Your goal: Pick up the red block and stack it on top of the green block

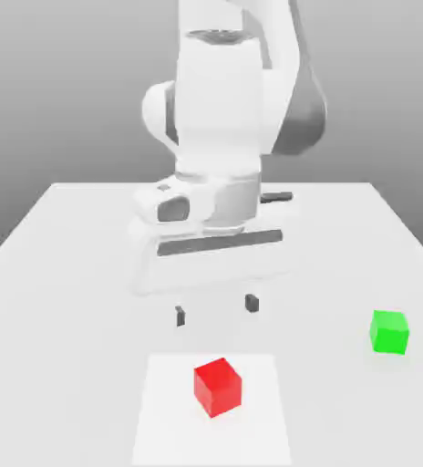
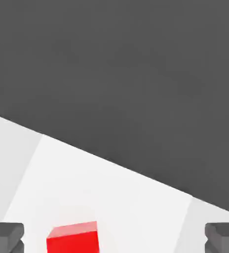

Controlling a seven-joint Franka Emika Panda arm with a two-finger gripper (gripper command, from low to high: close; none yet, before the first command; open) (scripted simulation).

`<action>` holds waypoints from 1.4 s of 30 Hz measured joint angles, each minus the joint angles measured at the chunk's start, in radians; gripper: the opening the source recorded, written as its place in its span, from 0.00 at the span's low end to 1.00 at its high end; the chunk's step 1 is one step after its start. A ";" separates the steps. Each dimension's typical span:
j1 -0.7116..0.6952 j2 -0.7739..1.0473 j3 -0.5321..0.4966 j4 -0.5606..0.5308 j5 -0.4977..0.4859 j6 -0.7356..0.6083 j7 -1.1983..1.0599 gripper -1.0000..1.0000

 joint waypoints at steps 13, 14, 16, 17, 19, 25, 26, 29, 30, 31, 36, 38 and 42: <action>-0.022 0.311 0.038 -0.011 0.071 0.240 -0.103 0.00; -0.022 0.310 0.038 -0.011 0.071 0.240 -0.102 0.00; -0.023 0.308 0.039 -0.012 0.070 0.238 -0.102 0.00; -0.021 0.284 0.036 -0.016 0.065 0.217 -0.098 0.00; -0.017 0.220 0.029 -0.025 0.055 0.163 -0.091 0.00; 0.081 0.070 0.077 -0.044 0.033 0.033 -0.012 0.00; 0.114 0.061 0.097 -0.044 0.035 0.025 0.013 0.00; 0.223 0.036 0.150 -0.045 0.043 0.000 0.088 0.00; 0.261 0.028 0.166 -0.045 0.046 -0.007 0.114 0.00; 0.298 0.020 0.183 -0.045 0.048 -0.015 0.140 0.00; 0.468 -0.018 0.273 -0.045 0.064 -0.053 0.267 0.00; 0.521 -0.026 0.309 -0.044 0.067 -0.060 0.315 0.00; 0.541 0.081 0.297 -0.039 -0.002 0.039 0.386 0.00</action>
